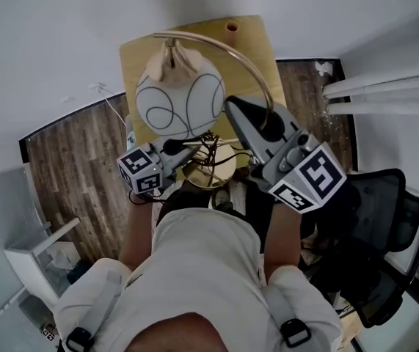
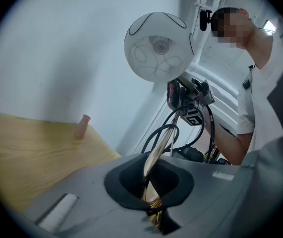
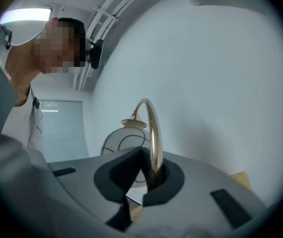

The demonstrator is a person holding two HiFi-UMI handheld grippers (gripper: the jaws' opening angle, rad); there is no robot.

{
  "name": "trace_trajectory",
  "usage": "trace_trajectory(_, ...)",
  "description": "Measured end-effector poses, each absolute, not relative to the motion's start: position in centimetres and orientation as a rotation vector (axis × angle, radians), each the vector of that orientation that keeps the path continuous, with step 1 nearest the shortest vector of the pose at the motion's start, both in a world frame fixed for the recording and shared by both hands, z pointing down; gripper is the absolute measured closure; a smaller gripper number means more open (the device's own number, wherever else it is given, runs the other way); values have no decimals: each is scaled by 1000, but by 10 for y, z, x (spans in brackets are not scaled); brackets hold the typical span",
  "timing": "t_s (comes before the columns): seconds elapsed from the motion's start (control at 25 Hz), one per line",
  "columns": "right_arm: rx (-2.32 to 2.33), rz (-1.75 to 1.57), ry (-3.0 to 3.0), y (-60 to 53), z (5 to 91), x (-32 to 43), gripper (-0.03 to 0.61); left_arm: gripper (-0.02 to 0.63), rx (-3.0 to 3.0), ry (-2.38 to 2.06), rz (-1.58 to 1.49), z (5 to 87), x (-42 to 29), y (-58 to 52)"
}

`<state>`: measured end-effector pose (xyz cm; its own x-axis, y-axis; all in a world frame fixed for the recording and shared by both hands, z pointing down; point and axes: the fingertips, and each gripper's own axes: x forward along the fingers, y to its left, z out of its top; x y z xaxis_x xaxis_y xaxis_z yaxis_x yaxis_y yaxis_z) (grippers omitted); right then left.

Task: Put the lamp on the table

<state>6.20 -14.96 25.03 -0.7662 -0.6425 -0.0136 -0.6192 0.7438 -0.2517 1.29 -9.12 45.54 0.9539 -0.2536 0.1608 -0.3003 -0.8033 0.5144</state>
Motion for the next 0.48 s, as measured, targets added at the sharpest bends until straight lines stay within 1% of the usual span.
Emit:
trace_trajectory(0.16, -1047, -370, 2851, -178, 270, 67, 580, 614, 2544, -379, 109, 475, 20, -120)
trace_trajectory(0.48, -1087, -427, 2847, -200, 296, 69, 580, 615, 2540, -362, 129, 500, 20, -142)
